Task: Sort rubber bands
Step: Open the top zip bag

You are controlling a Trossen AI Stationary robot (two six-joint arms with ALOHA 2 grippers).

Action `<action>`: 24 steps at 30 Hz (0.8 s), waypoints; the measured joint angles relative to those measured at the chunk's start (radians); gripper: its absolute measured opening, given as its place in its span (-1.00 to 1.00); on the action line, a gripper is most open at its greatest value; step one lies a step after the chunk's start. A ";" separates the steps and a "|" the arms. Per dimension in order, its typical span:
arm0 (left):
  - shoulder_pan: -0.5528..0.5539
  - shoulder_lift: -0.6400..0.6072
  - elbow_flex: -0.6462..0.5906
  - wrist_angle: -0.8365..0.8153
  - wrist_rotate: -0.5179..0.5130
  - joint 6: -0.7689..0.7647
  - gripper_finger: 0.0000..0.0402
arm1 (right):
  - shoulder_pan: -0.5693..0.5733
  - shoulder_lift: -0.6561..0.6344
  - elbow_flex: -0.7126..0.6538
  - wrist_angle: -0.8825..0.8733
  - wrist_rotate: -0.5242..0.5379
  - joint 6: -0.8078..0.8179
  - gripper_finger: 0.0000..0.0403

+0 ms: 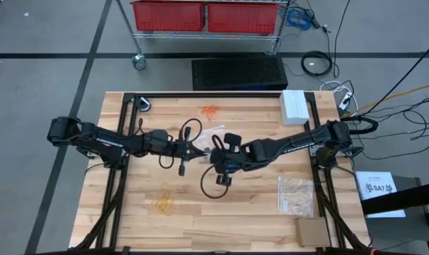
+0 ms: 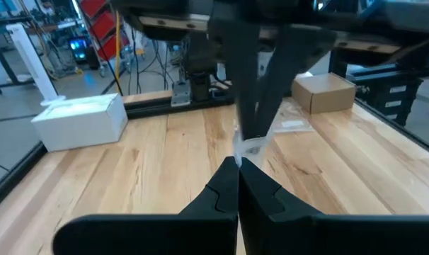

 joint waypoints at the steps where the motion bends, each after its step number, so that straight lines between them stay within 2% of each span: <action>1: 0.000 0.000 0.000 0.002 -0.001 0.000 -1.00 | 0.004 -0.001 0.000 -0.001 -0.001 0.007 -1.00; 4: 0.000 0.000 0.000 0.003 -0.007 0.000 -1.00 | 0.011 0.003 -0.004 0.004 0.000 0.043 -1.00; 9: -0.001 0.000 0.000 0.002 -0.007 -0.006 -1.00 | 0.005 0.007 -0.092 0.086 0.017 0.086 -1.00; 15: -0.015 0.000 0.000 -0.003 -0.008 -0.006 -1.00 | 0.000 0.006 -0.145 0.102 0.193 0.121 -1.00; 19: -0.022 0.000 0.000 -0.003 -0.008 -0.006 -1.00 | 0.000 0.001 -0.160 0.237 0.187 0.041 -1.00; 24: -0.028 0.000 0.000 -0.004 -0.021 -0.006 -1.00 | -0.026 0.001 -0.217 0.363 0.099 -0.011 -1.00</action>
